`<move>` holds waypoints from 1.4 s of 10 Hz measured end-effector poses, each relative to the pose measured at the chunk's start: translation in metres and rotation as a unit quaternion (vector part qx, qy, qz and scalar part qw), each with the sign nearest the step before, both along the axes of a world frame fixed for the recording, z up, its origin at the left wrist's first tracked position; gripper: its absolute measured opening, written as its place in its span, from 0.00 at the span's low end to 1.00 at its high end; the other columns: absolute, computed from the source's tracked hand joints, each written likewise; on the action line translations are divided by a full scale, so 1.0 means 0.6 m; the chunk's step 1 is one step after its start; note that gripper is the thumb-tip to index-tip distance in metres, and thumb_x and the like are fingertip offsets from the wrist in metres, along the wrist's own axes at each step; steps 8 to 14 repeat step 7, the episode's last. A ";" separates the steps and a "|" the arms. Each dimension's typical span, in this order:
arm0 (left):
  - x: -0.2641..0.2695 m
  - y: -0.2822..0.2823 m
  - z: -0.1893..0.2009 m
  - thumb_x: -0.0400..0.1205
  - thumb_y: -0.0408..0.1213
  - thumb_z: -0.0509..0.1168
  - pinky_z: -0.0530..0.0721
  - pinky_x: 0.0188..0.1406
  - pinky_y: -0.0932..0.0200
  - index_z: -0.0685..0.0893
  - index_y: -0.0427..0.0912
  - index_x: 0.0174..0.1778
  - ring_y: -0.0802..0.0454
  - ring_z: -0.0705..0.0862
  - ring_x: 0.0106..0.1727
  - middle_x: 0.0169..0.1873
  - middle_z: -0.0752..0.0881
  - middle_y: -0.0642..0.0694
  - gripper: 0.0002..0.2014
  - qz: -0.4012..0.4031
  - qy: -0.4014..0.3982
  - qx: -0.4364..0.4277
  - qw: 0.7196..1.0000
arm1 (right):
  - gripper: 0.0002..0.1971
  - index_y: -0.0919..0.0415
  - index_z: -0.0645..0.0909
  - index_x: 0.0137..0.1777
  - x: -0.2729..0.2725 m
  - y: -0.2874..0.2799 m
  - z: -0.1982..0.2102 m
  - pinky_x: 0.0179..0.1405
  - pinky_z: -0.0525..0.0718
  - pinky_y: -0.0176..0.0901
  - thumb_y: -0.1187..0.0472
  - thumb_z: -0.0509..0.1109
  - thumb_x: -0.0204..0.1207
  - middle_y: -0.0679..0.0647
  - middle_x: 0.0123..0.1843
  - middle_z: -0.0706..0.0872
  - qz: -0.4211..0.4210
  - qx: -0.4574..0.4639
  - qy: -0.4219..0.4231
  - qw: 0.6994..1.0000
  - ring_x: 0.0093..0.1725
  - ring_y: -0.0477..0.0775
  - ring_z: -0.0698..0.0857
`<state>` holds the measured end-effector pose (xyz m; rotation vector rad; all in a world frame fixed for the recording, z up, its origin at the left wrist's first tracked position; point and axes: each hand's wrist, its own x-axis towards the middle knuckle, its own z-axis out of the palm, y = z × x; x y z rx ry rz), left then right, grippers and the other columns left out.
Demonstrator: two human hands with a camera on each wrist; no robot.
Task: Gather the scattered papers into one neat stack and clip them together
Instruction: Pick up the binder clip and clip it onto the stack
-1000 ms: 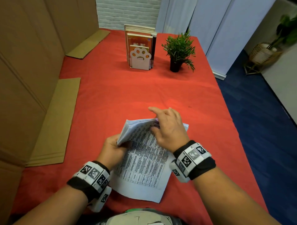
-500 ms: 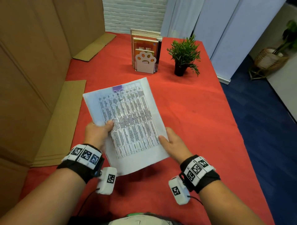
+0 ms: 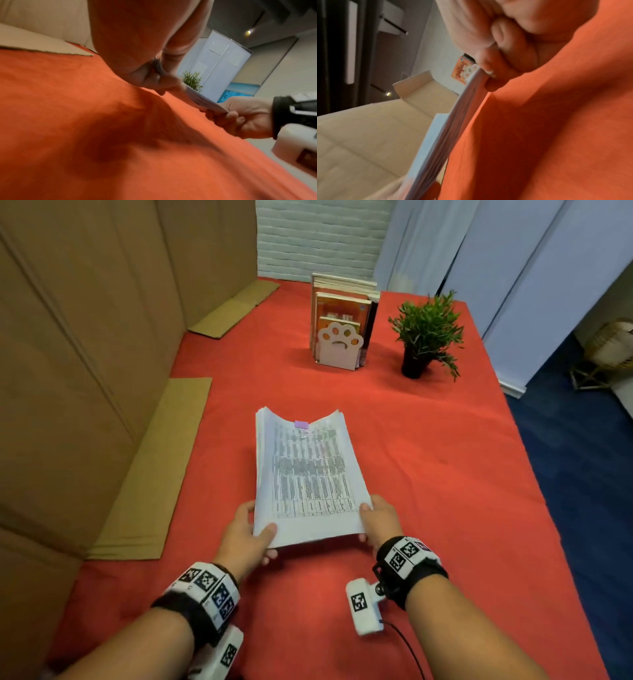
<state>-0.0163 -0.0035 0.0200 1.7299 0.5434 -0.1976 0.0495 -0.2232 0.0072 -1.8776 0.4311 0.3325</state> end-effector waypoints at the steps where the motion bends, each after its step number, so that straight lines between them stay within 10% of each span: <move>1: 0.012 0.049 -0.023 0.77 0.35 0.68 0.81 0.61 0.47 0.65 0.44 0.76 0.39 0.84 0.57 0.61 0.82 0.36 0.32 -0.048 0.029 0.188 0.980 | 0.08 0.63 0.74 0.48 0.033 -0.005 -0.016 0.04 0.61 0.27 0.68 0.54 0.80 0.58 0.31 0.77 -0.042 0.008 0.006 0.999 0.07 0.45 0.70; 2: 0.002 0.092 -0.051 0.70 0.45 0.74 0.62 0.79 0.42 0.55 0.49 0.81 0.37 0.60 0.81 0.81 0.59 0.38 0.46 -0.156 0.132 0.381 0.901 | 0.08 0.62 0.73 0.52 0.061 -0.009 -0.036 0.05 0.64 0.27 0.67 0.52 0.82 0.58 0.32 0.79 -0.062 0.011 0.026 0.998 0.07 0.44 0.72; 3: -0.009 0.095 -0.061 0.70 0.46 0.74 0.64 0.72 0.26 0.49 0.59 0.80 0.32 0.47 0.82 0.84 0.42 0.47 0.48 -0.190 0.196 0.390 0.880 | 0.12 0.64 0.70 0.62 0.090 0.005 -0.059 0.08 0.69 0.32 0.66 0.49 0.83 0.60 0.34 0.82 -0.060 0.046 0.044 0.996 0.13 0.47 0.76; 5: -0.005 0.090 -0.053 0.73 0.45 0.72 0.67 0.71 0.26 0.47 0.61 0.80 0.33 0.44 0.83 0.83 0.38 0.49 0.46 -0.200 0.211 0.406 0.866 | 0.26 0.63 0.68 0.72 0.151 0.040 -0.050 0.23 0.84 0.28 0.80 0.47 0.77 0.52 0.47 0.83 -0.080 0.144 0.025 0.986 0.32 0.48 0.84; 6: -0.008 0.093 -0.061 0.73 0.45 0.71 0.67 0.72 0.28 0.47 0.61 0.80 0.33 0.45 0.83 0.83 0.39 0.49 0.46 -0.195 0.199 0.410 0.868 | 0.29 0.59 0.58 0.77 0.176 0.046 -0.057 0.29 0.86 0.30 0.81 0.46 0.79 0.59 0.60 0.76 -0.112 0.208 -0.007 0.972 0.26 0.45 0.88; 7: -0.005 0.095 -0.063 0.73 0.45 0.72 0.67 0.73 0.30 0.46 0.60 0.80 0.32 0.45 0.82 0.83 0.39 0.48 0.47 -0.194 0.197 0.409 0.870 | 0.20 0.59 0.76 0.56 0.198 0.058 -0.073 0.51 0.85 0.49 0.80 0.64 0.70 0.65 0.59 0.84 -0.053 0.139 -0.051 0.988 0.44 0.56 0.86; 14: -0.005 0.095 -0.063 0.73 0.45 0.72 0.67 0.73 0.30 0.46 0.60 0.80 0.32 0.45 0.82 0.83 0.39 0.48 0.47 -0.194 0.197 0.409 0.870 | 0.20 0.59 0.76 0.56 0.198 0.058 -0.073 0.51 0.85 0.49 0.80 0.64 0.70 0.65 0.59 0.84 -0.053 0.139 -0.051 0.988 0.44 0.56 0.86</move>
